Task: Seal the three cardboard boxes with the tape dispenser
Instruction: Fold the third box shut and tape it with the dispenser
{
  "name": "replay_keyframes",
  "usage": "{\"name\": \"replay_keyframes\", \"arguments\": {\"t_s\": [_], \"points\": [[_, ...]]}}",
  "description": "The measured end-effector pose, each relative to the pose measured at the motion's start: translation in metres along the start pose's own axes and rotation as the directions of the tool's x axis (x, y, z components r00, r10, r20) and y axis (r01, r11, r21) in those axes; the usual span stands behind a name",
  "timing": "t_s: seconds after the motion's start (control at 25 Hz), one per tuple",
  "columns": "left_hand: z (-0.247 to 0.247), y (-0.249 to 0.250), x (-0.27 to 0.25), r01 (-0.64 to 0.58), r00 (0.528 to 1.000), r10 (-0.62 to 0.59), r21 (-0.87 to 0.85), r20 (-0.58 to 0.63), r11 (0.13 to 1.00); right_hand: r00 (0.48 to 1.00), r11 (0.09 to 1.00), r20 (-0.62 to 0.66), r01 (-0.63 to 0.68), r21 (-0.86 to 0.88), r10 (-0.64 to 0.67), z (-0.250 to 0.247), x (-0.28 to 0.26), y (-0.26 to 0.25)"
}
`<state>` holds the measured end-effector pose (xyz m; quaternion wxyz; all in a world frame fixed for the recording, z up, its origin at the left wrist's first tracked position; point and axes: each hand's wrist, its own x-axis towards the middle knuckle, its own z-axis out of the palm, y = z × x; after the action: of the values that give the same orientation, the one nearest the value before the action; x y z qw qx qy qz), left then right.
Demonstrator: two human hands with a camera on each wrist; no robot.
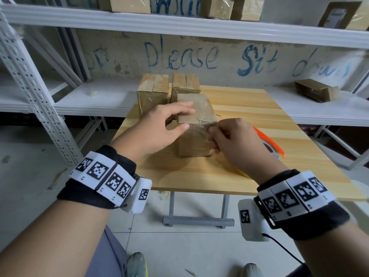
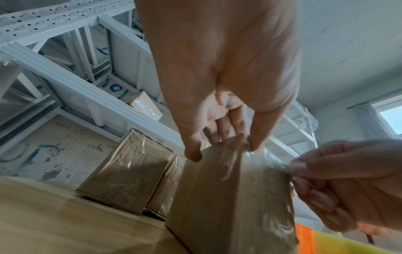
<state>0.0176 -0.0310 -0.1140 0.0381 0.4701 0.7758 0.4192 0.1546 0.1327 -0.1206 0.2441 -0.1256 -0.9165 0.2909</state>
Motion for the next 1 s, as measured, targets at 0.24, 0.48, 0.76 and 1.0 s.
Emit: {"name": "replay_keyframes", "arguments": {"t_s": [0.24, 0.48, 0.76, 1.0], "points": [[0.003, 0.006, -0.001, 0.178, 0.961, -0.165, 0.039, -0.224, 0.983, 0.996, 0.994, -0.042, 0.077, -0.077, -0.080, 0.004, 0.000, -0.002], [0.002, 0.004, -0.001, 0.131, 0.977, -0.125, 0.025, -0.175, 0.991, 0.987, 0.985, -0.078, 0.128, -0.113, -0.137, 0.002, 0.000, -0.003], [0.004, 0.002, 0.001, 0.074, 0.982, -0.067, 0.033, -0.178, 0.997, 0.991, 0.992, -0.051, 0.124, 0.018, -0.123, -0.015, 0.009, 0.010], [0.005, 0.007, 0.002, 0.098, 0.982, -0.087, 0.060, -0.165, 0.993, 0.992, 0.990, -0.056, 0.114, 0.082, -0.110, -0.016, 0.015, 0.015]]}}
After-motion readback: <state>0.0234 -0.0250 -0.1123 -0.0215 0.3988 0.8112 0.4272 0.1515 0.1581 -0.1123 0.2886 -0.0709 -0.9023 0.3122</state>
